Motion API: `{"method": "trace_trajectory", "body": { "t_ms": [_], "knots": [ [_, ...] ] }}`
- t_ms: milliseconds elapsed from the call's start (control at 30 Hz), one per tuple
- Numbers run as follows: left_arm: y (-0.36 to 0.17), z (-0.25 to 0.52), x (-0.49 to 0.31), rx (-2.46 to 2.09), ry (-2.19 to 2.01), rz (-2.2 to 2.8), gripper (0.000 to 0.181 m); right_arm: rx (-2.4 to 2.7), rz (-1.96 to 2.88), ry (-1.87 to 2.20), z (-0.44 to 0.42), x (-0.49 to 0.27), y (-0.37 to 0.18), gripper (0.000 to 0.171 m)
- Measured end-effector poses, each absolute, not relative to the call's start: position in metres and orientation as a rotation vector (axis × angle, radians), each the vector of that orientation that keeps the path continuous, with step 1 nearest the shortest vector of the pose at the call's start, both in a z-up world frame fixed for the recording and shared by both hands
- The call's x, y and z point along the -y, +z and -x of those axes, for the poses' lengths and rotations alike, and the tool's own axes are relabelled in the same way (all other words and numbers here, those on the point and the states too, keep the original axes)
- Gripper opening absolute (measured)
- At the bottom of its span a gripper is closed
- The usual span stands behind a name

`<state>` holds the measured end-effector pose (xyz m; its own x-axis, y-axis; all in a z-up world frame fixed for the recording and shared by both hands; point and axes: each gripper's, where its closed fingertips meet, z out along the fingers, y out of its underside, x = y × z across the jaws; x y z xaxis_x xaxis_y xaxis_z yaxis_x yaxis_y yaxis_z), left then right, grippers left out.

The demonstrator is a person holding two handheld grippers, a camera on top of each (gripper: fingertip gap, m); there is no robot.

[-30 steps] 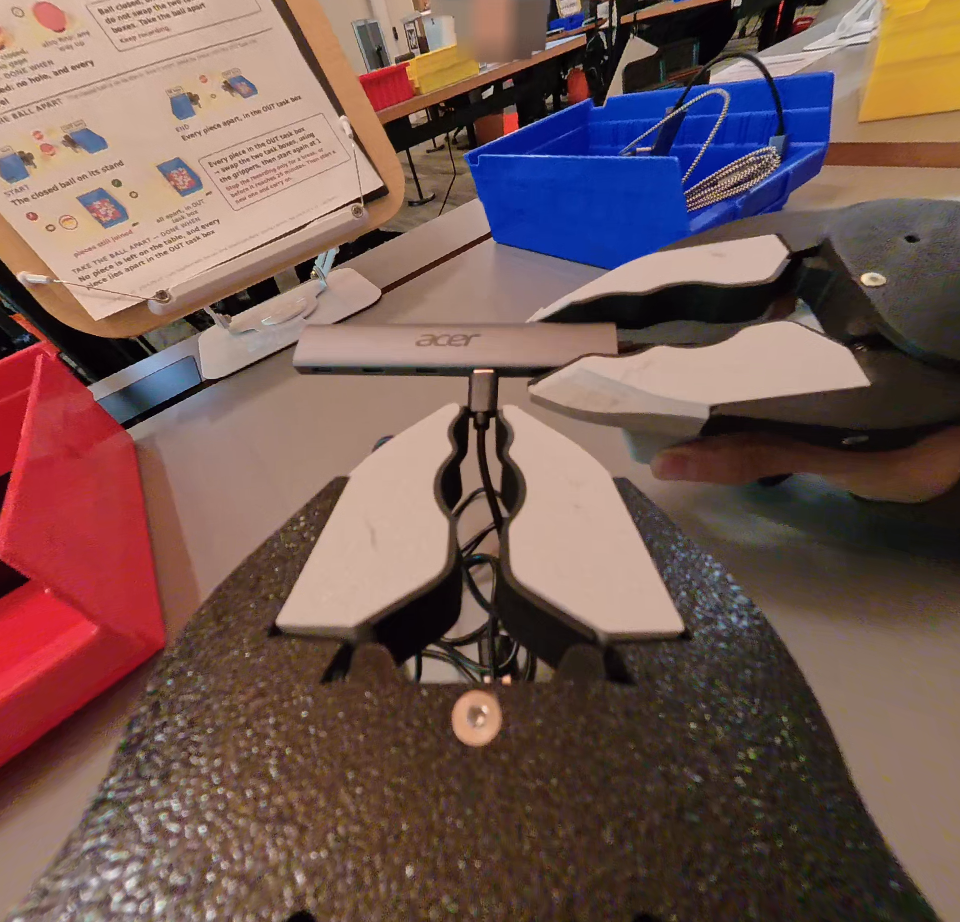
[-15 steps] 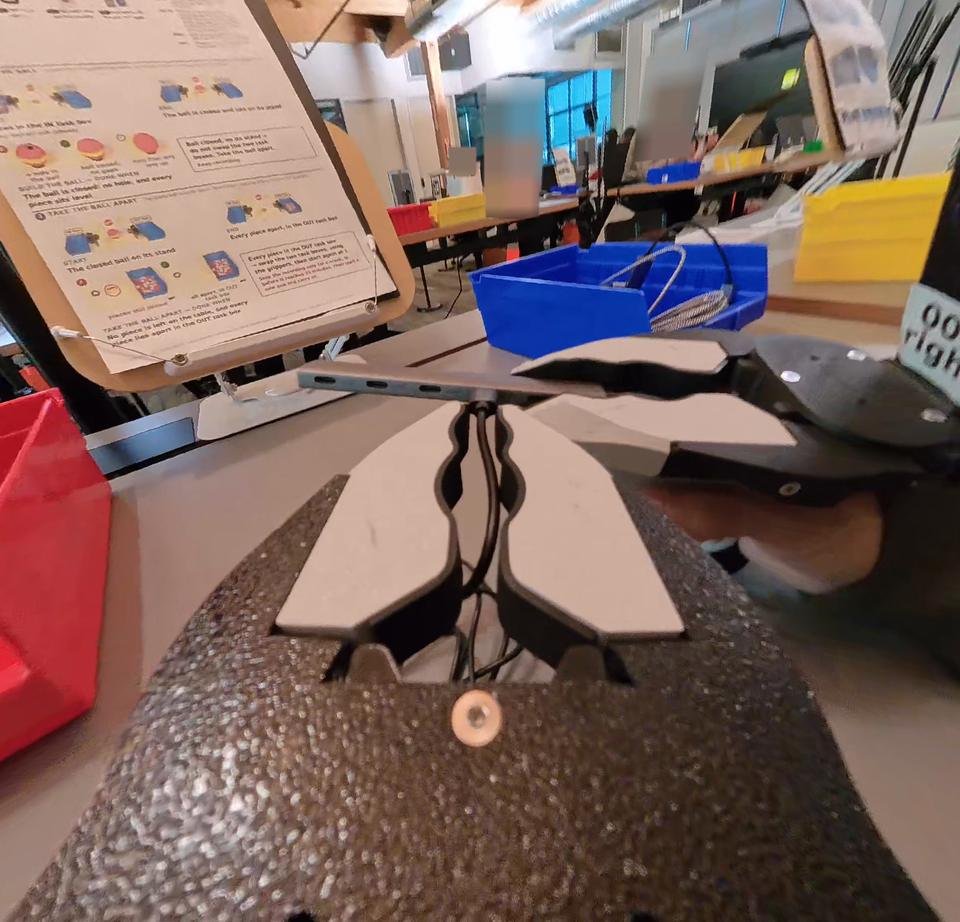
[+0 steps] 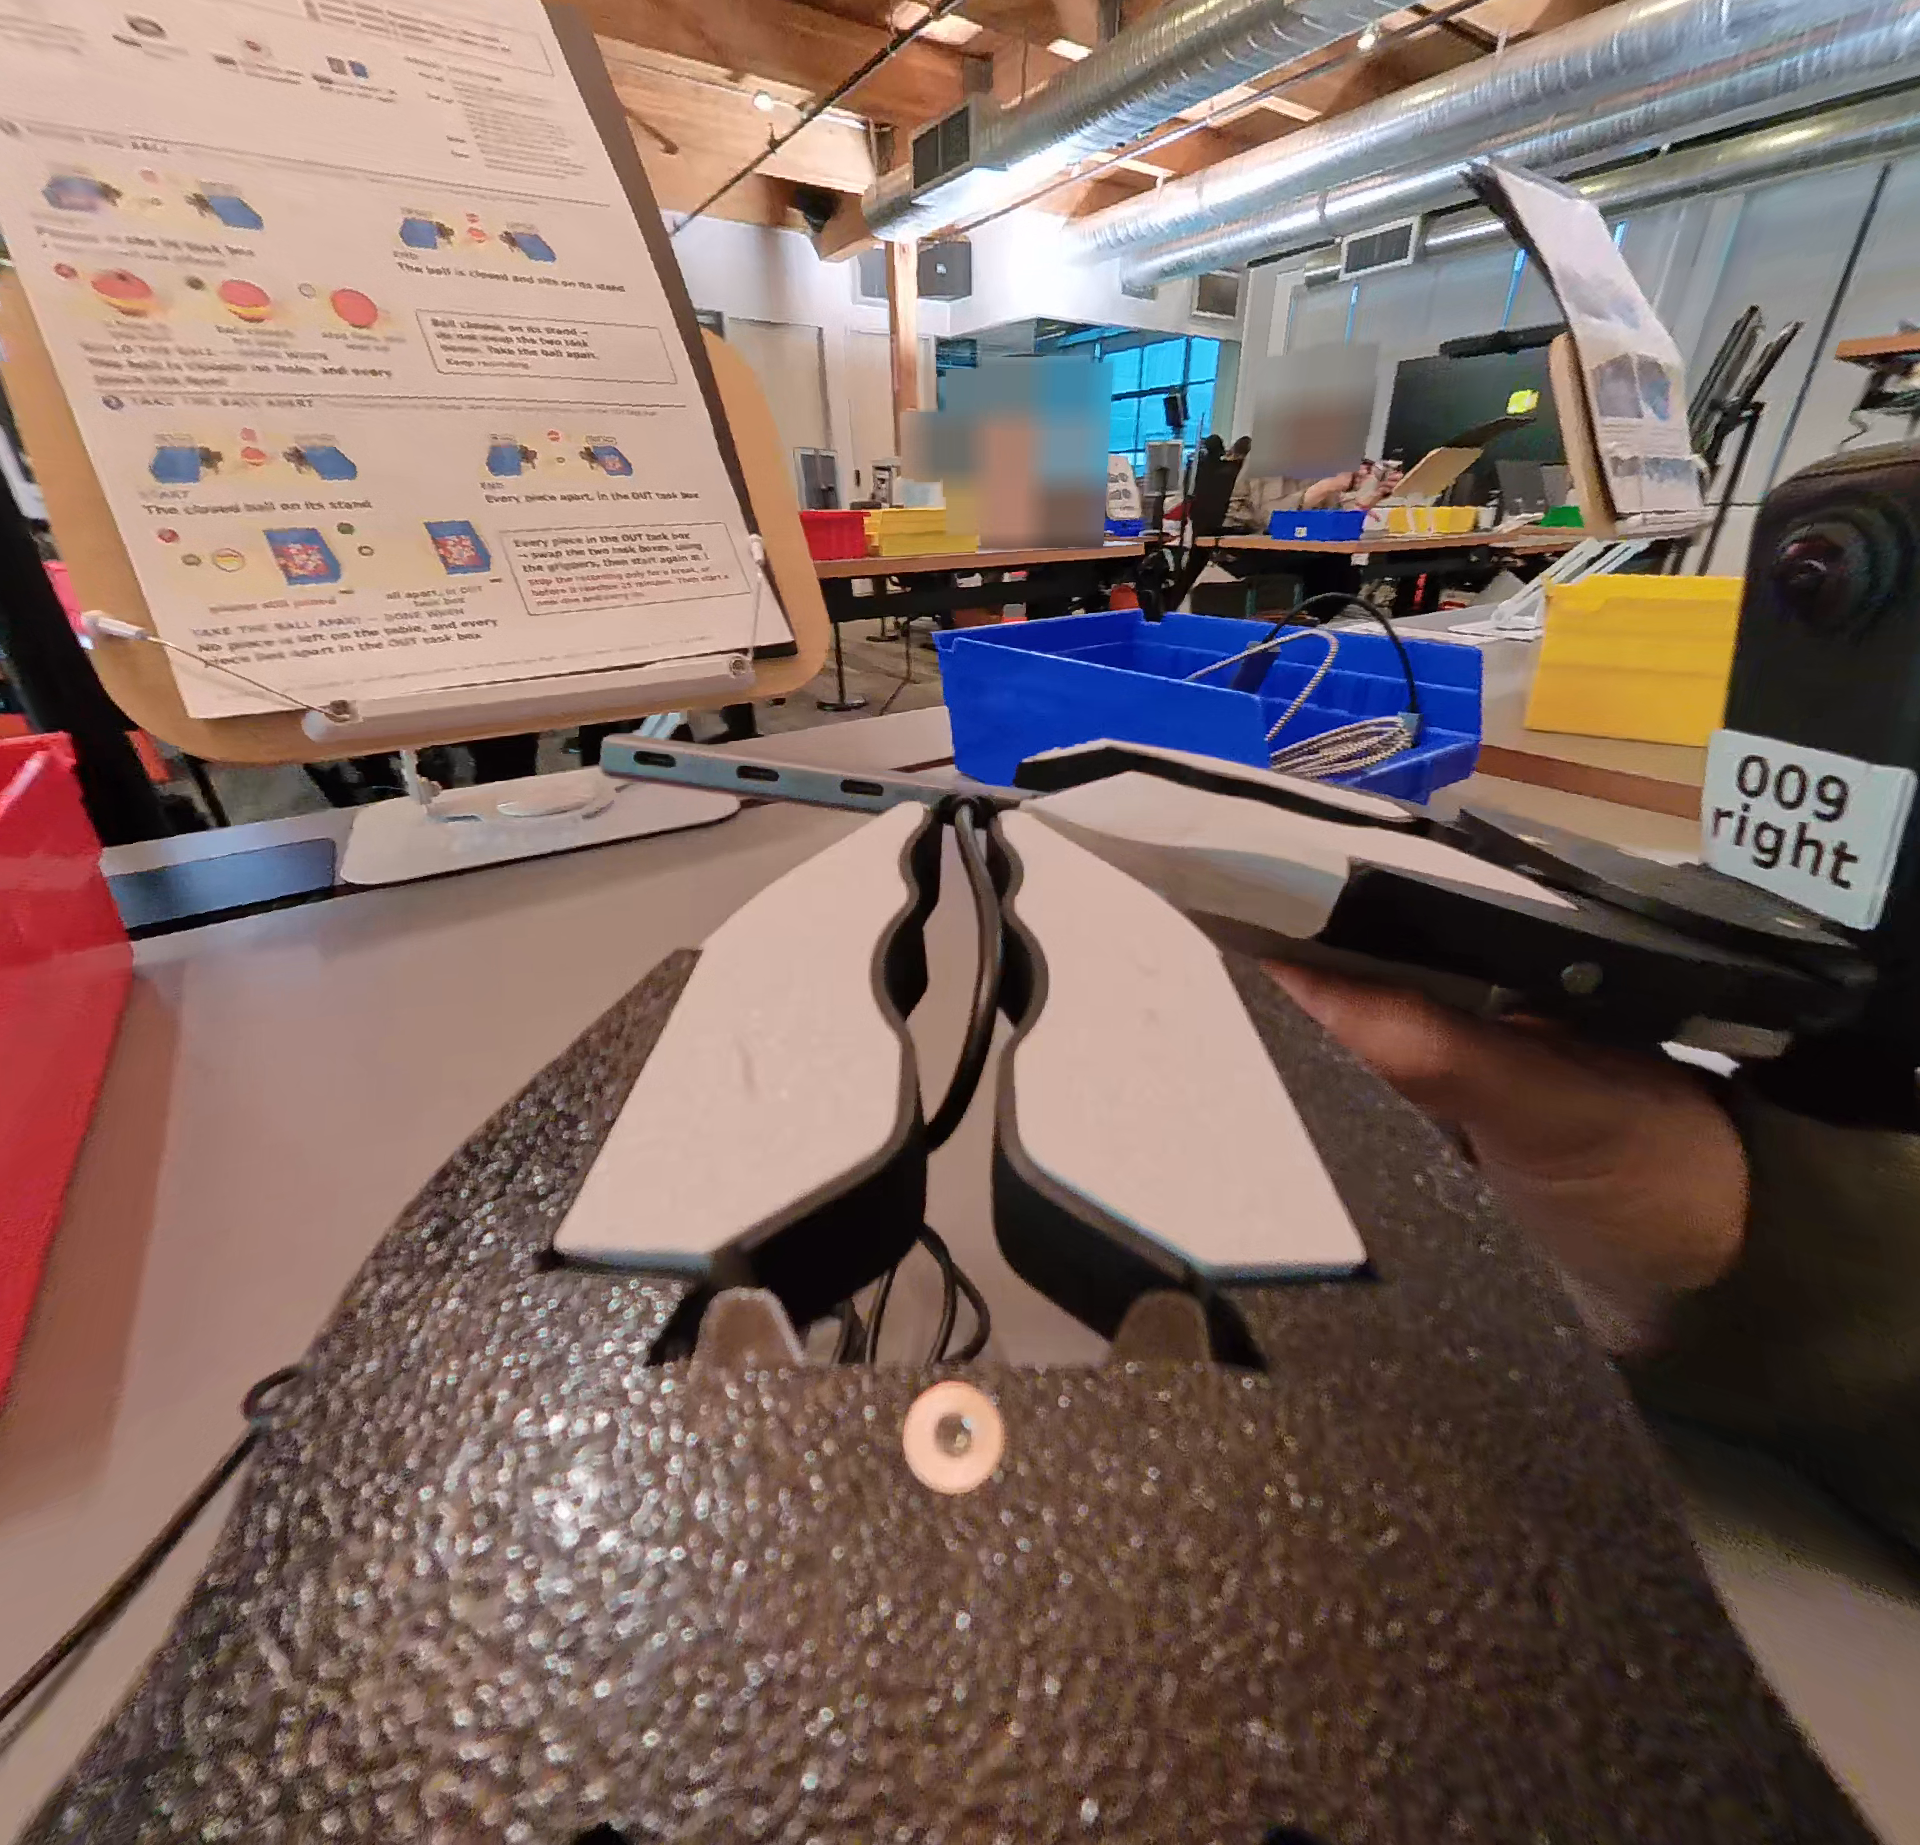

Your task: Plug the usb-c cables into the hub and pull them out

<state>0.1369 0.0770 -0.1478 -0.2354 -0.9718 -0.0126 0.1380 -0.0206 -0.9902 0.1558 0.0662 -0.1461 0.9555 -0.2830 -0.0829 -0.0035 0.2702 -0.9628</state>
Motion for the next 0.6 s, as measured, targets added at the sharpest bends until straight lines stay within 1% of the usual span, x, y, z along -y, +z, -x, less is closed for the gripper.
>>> {"method": "trace_trajectory", "body": {
  "t_ms": [67,167,267,300,467,567,600],
  "knots": [
    [-0.1458,-0.1359,-0.0782,-1.262,-1.422,0.977,0.007,-0.293,1.293,-0.196,-0.1572,-0.0663,-0.1474,0.035],
    [-0.1427,-0.1342,-0.0809,-1.238,-1.417,0.976,0.007,-0.313,1.327,-0.206,-0.1559,-0.0701,-0.1511,0.035],
    [-0.1411,-0.1330,-0.0820,-1.231,-1.415,0.970,0.007,-0.314,1.320,-0.188,-0.1521,-0.0719,-0.1507,0.030],
    [-0.1407,-0.1327,-0.0822,-1.226,-1.415,0.967,0.000,-0.304,1.311,-0.191,-0.1504,-0.0714,-0.1495,0.024],
    [-0.1413,-0.1342,-0.0765,-1.271,-1.435,0.951,0.000,-0.293,1.278,-0.192,-0.1492,-0.0689,-0.1464,0.024],
    [-0.1440,-0.1361,-0.0765,-1.285,-1.425,0.955,0.000,-0.257,1.303,-0.288,-0.1517,-0.0677,-0.1472,0.023],
    [-0.1446,-0.1366,-0.0766,-1.293,-1.416,0.947,0.004,-0.253,1.305,-0.332,-0.1538,-0.0662,-0.1469,0.023]
  ]
}}
